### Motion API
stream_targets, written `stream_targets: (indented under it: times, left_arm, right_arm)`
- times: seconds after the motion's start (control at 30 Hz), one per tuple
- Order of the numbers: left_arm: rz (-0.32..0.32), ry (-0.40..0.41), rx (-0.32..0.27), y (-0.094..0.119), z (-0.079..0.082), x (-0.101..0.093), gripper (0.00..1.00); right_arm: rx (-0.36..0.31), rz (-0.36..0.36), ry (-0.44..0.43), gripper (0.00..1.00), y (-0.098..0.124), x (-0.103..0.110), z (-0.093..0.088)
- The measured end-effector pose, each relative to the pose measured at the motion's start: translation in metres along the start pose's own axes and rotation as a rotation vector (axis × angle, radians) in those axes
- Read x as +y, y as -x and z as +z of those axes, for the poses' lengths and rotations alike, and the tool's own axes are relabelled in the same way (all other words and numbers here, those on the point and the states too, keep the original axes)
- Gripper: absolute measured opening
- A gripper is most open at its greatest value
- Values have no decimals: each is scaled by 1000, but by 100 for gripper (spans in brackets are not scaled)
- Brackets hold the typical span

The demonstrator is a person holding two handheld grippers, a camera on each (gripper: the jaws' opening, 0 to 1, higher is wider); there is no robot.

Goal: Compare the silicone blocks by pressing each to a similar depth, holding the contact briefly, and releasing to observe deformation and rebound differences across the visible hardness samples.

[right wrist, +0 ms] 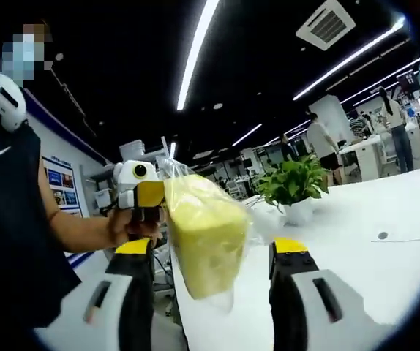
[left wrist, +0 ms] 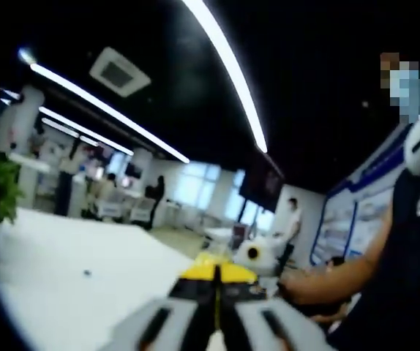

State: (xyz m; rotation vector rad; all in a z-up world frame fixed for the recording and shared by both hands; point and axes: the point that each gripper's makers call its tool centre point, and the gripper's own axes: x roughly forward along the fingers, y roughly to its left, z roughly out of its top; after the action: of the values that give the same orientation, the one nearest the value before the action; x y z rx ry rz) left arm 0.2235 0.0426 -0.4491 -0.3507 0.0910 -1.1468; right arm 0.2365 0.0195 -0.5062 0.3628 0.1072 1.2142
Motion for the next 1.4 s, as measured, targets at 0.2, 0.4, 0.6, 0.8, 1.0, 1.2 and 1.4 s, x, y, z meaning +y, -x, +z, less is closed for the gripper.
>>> stream_targets:
  times: [0.2, 0.4, 0.6, 0.8, 1.0, 1.2, 1.4]
  left_arm:
    - [-6, 17, -3, 2, -4, -1, 0]
    - [-2, 43, -31, 5, -2, 0, 0]
    - [16, 43, -24, 10, -4, 5, 0]
    - [32, 71, -28, 17, -10, 11, 0]
    - [44, 65, -11, 21, -13, 12, 0]
    - [39, 47, 3, 22, -14, 10, 0]
    - [18, -9, 15, 23, -17, 6, 0]
  right_arm:
    - [-9, -2, 29, 46, -3, 3, 0]
    - [-4, 11, 29, 35, -5, 5, -5]
    - [3, 18, 18, 31, -6, 5, -7]
    - [27, 28, 12, 28, -6, 7, -10]
    - [45, 39, 11, 24, -5, 9, -12]
    - [62, 56, 12, 20, -5, 13, -11]
    - [99, 74, -25, 15, -1, 18, -14]
